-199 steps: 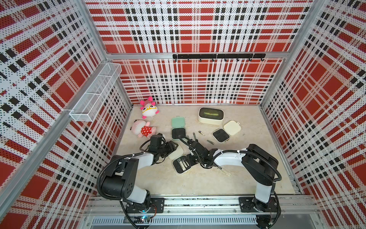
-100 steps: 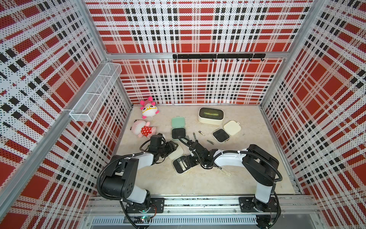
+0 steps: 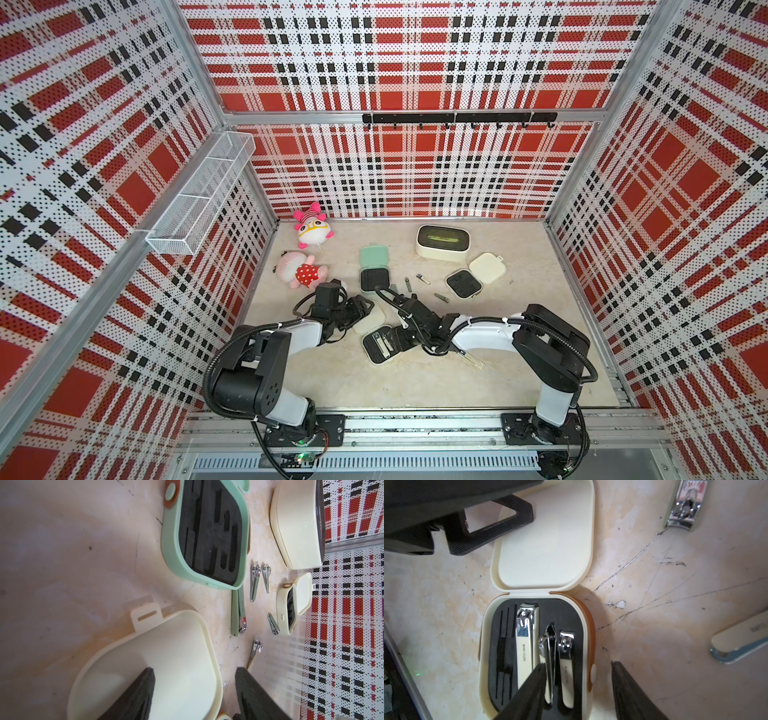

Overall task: Organize nail clipper sets
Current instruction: Adjust the nail clipper in the storage box.

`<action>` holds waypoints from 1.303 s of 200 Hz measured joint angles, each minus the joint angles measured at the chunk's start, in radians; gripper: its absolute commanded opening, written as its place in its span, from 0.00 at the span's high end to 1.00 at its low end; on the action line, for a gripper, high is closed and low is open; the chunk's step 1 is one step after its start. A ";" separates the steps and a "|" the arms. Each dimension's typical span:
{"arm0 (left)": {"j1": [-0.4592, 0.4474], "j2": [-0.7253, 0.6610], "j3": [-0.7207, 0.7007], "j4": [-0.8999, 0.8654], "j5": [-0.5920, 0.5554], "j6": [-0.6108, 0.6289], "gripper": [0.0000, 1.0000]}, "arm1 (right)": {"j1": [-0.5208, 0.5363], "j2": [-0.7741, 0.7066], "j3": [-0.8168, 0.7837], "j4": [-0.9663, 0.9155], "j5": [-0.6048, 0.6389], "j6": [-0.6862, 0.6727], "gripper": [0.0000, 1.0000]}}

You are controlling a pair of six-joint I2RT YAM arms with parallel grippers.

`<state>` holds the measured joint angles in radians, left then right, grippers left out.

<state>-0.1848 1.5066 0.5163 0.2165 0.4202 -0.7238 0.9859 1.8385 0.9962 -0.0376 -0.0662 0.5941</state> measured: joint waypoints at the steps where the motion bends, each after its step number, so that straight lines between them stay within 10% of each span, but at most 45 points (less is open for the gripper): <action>1: 0.000 0.000 0.000 0.000 0.000 0.000 0.33 | 0.000 0.000 0.000 0.000 -0.002 0.000 0.46; 260: 0.010 -0.003 0.000 -0.007 0.006 0.011 0.33 | 0.008 0.029 0.010 0.010 -0.020 -0.009 0.59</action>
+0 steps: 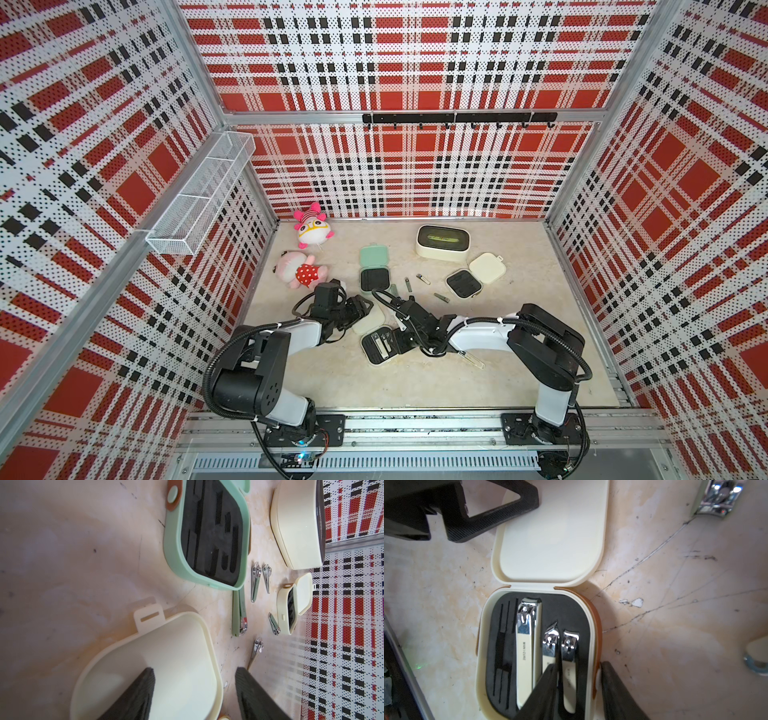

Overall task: Organize nail clipper sets
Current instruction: Adjust the nail clipper in the storage box, then close the storage box at the center of the board.

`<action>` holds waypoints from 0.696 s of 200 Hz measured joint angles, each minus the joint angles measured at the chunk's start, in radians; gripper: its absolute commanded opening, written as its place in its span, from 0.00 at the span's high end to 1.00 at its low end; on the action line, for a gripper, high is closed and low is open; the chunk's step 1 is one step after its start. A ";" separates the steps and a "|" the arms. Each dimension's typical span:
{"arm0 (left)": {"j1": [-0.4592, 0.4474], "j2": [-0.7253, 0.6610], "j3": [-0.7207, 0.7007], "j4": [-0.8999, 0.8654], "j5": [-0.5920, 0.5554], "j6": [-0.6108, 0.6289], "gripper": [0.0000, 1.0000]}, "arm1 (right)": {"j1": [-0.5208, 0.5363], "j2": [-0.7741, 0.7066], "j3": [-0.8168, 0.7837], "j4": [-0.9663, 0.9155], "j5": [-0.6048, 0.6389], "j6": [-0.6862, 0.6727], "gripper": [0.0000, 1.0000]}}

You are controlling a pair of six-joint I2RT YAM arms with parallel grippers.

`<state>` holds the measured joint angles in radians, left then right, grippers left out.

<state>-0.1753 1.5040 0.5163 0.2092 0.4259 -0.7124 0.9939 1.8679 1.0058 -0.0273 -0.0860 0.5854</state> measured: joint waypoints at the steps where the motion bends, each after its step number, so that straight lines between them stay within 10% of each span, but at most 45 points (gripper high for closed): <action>1: 0.000 0.000 0.000 0.000 0.000 0.000 0.33 | 0.000 0.000 0.000 0.000 0.000 0.000 0.58; 139: 0.013 -0.070 0.042 -0.157 -0.003 0.013 0.31 | 0.005 0.024 0.063 -0.035 0.015 -0.009 0.50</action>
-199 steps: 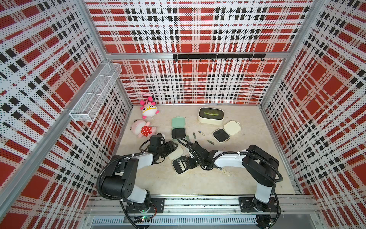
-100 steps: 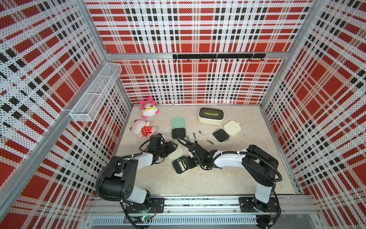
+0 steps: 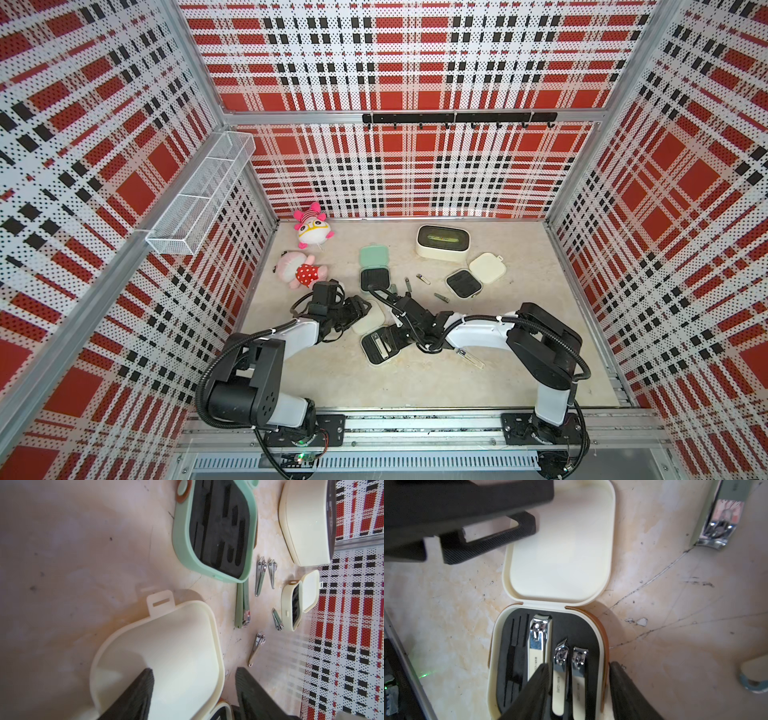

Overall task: Organize nail clipper sets
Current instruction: Close the storage box at the center of the board.

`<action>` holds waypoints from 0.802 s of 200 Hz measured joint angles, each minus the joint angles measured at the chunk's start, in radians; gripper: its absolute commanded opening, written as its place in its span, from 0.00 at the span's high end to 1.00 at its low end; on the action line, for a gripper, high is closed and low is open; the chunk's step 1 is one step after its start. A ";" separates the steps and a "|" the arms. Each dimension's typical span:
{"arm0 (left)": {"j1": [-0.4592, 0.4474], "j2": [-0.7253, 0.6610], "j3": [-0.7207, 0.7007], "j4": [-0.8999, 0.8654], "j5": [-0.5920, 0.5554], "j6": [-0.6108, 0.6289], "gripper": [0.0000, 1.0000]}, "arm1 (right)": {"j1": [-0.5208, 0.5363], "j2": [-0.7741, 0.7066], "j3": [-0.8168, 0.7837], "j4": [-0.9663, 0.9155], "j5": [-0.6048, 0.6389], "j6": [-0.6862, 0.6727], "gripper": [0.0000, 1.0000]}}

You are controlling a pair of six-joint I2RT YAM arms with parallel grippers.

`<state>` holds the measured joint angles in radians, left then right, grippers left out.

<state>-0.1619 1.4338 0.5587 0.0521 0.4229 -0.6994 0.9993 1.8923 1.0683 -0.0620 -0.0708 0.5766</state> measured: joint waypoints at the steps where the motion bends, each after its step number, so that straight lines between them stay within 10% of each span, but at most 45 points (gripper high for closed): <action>1: 0.000 -0.001 0.001 -0.001 0.000 0.000 0.31 | 0.000 0.001 0.000 0.000 0.000 0.000 0.50; 160: 0.229 -0.020 0.006 0.042 0.027 -0.003 0.08 | 0.029 -0.023 0.000 -0.024 0.034 0.016 0.46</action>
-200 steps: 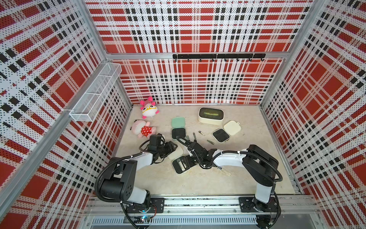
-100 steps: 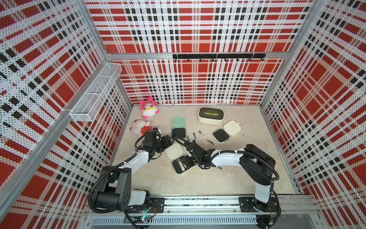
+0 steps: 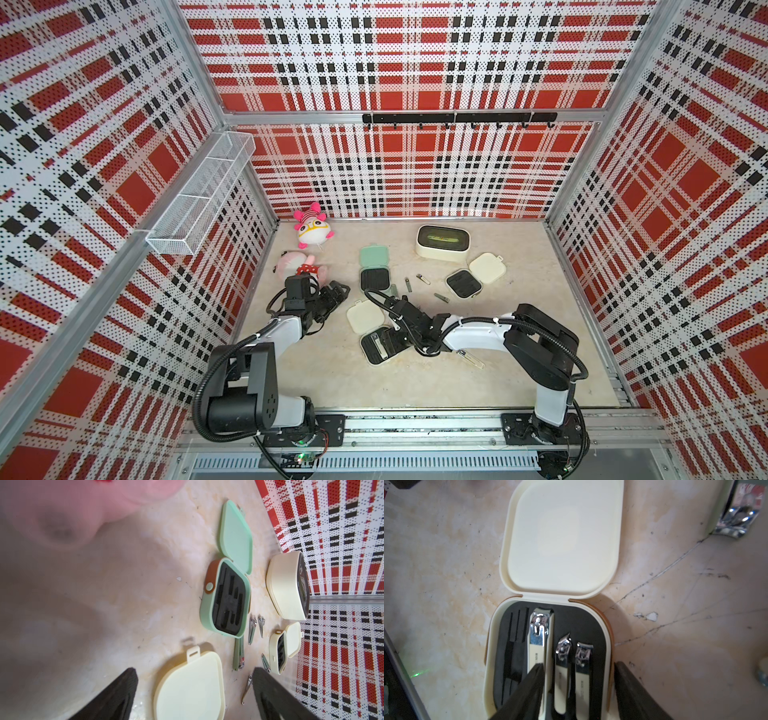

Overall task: Organize nail clipper sets
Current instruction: Close the storage box at the center of the board, then move the storage box to the center of the board.

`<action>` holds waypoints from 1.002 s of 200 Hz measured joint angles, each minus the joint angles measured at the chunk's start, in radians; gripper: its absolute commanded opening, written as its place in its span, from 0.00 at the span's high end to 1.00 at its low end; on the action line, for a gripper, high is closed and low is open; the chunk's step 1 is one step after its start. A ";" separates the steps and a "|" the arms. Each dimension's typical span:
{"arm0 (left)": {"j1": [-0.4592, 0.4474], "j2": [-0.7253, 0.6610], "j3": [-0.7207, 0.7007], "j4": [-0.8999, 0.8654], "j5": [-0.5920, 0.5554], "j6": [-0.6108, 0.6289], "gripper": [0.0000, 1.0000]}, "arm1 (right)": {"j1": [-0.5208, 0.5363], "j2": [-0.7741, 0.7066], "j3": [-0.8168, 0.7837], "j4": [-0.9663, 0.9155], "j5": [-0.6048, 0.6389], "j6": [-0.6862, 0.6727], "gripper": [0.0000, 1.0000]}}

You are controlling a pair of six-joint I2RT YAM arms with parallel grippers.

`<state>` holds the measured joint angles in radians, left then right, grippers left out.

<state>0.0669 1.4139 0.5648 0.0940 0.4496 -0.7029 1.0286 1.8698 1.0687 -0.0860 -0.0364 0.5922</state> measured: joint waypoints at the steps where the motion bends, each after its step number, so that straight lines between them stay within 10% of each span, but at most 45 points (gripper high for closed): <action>1: 0.000 0.002 -0.002 0.004 0.000 -0.001 0.08 | 0.000 -0.002 -0.001 0.000 0.000 0.002 0.46; 200: -0.050 0.216 -0.048 0.374 0.105 -0.050 0.10 | 0.179 -0.083 -0.206 0.161 0.061 0.346 0.67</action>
<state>0.0174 1.6295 0.5171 0.4679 0.5545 -0.7525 1.2072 1.7866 0.8631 0.0746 0.0242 0.9382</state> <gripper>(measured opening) 0.902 0.331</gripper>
